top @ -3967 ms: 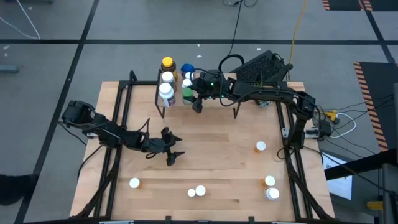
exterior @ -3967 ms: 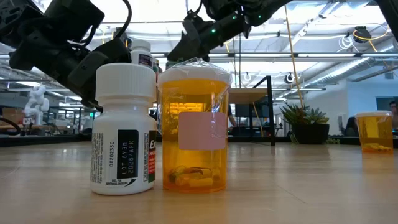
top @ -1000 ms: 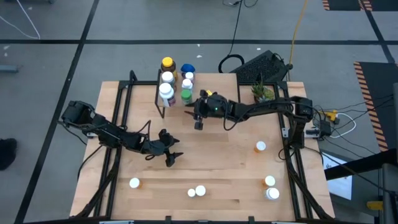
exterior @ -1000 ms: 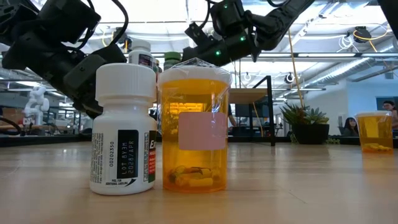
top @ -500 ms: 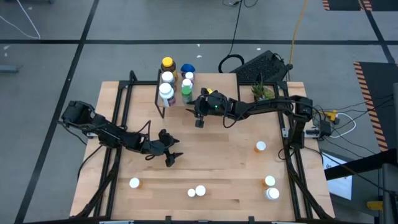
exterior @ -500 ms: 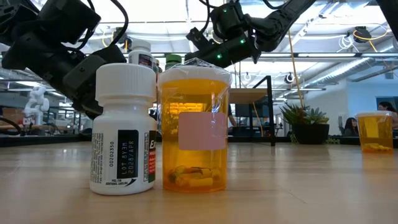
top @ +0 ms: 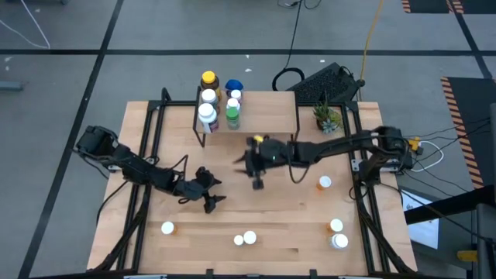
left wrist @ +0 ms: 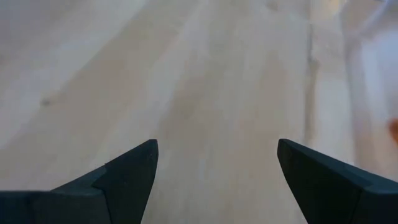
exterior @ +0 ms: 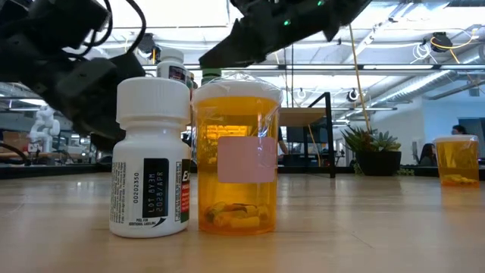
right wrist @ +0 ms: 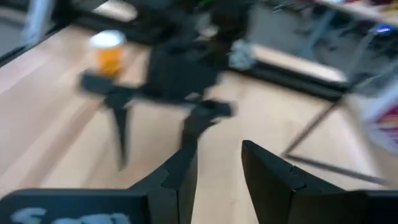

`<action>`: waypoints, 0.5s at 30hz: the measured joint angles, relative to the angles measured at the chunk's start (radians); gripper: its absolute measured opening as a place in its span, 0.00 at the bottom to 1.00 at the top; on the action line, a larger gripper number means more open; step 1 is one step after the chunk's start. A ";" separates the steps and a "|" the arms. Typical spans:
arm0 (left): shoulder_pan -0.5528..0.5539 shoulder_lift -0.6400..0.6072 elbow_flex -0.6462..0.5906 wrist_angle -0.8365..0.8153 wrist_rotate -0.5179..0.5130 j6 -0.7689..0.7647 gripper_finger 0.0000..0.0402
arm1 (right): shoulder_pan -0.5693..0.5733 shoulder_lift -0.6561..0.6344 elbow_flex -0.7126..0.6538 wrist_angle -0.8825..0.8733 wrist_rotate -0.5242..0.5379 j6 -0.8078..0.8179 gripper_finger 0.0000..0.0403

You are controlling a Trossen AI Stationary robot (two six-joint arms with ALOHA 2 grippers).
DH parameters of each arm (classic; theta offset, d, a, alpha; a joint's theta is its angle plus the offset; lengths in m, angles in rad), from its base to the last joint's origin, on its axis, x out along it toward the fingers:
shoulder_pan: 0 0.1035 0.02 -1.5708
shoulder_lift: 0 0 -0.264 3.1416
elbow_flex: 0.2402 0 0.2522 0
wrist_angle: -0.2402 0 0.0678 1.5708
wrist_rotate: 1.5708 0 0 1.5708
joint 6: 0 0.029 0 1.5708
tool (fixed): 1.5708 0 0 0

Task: Pick and place medicine bottles onto shelf by color
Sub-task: Put the right small white medicine bottle on the shelf

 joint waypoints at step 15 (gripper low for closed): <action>-0.160 0.009 0.000 0.159 -0.076 0.014 0.83 | 0.235 -0.246 0.000 -0.567 0.197 0.007 0.52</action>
